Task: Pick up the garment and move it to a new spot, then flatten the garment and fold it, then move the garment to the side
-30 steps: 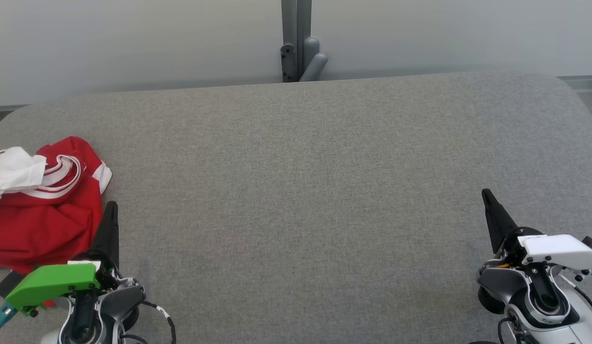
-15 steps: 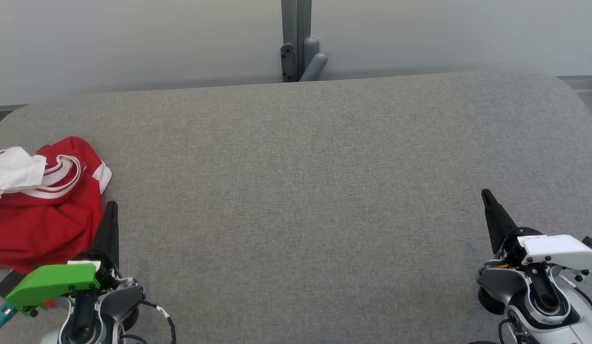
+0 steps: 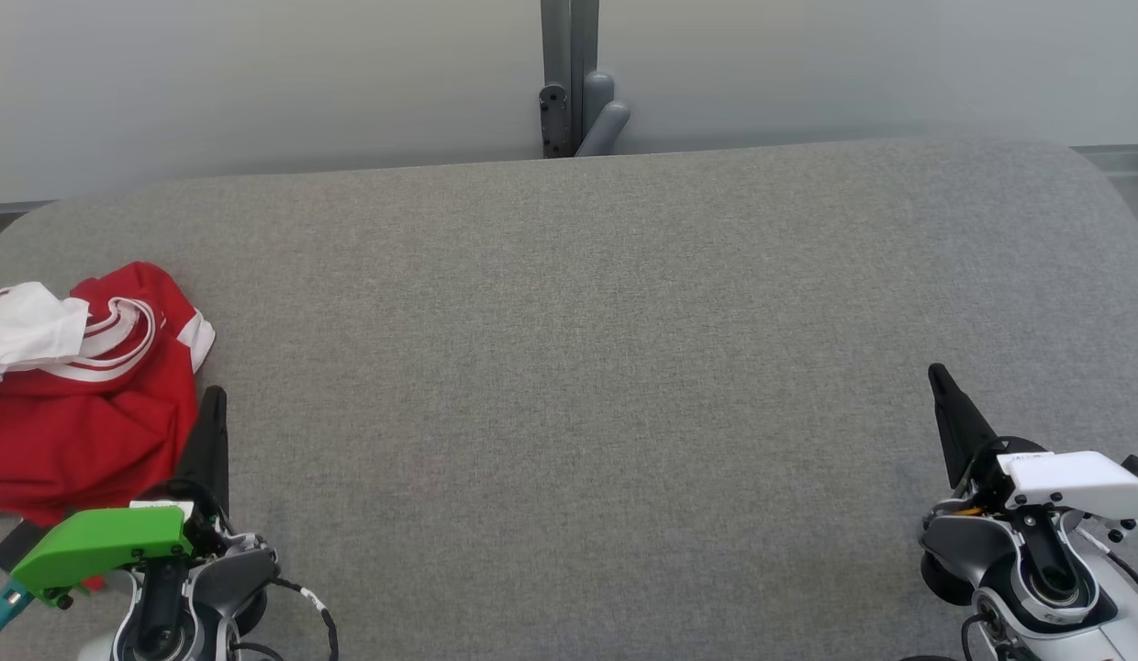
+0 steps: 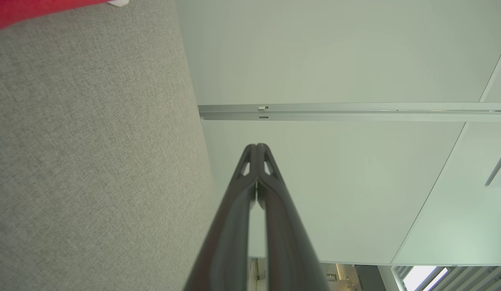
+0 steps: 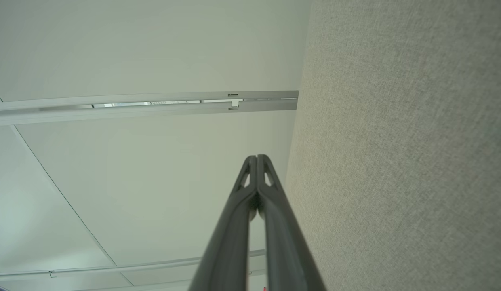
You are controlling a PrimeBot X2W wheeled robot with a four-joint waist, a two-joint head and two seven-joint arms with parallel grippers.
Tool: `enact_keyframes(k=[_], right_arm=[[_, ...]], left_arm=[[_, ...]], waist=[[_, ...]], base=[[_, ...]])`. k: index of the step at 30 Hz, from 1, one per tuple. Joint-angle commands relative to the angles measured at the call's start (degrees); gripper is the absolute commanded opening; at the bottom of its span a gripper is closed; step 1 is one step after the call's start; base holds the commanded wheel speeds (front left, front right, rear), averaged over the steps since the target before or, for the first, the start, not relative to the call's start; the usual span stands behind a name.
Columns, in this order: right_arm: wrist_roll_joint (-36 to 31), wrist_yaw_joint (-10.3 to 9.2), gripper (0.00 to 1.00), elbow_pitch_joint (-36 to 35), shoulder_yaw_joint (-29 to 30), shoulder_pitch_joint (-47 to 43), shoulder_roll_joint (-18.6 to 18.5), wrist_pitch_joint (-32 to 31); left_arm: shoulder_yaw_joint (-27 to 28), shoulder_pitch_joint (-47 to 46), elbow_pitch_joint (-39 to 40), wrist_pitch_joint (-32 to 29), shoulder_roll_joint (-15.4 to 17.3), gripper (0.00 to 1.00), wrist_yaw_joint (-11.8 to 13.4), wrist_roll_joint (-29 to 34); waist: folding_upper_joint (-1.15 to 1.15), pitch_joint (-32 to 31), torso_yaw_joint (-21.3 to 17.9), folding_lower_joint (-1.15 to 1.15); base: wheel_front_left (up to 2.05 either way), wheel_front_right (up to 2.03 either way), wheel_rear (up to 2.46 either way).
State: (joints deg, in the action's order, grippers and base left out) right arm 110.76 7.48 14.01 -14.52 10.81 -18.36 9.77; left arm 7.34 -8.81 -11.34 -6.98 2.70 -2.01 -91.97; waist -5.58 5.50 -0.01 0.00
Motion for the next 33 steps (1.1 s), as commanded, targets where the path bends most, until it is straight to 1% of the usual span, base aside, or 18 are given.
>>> enact_keyframes(k=[1, 33], right_arm=[[0.3, 0.02, 0.00, -0.3, -0.2, -0.1, -0.3, 0.3], [2.1, 0.02, 0.00, -1.1, -2.3, 0.2, -1.9, 2.1]], left_arm=[[0.1, -0.4, 0.2, -0.1, 0.3, 0.00, 0.0, 0.0], [0.1, -0.3, 0.3, -0.1, 0.3, 0.00, 0.0, 0.0]], waist=[[0.00, 0.0, 0.0, 0.00], [0.00, 0.0, 0.0, 0.00]], base=[[0.00, 0.00, 0.00], [0.00, 0.00, 0.00]])
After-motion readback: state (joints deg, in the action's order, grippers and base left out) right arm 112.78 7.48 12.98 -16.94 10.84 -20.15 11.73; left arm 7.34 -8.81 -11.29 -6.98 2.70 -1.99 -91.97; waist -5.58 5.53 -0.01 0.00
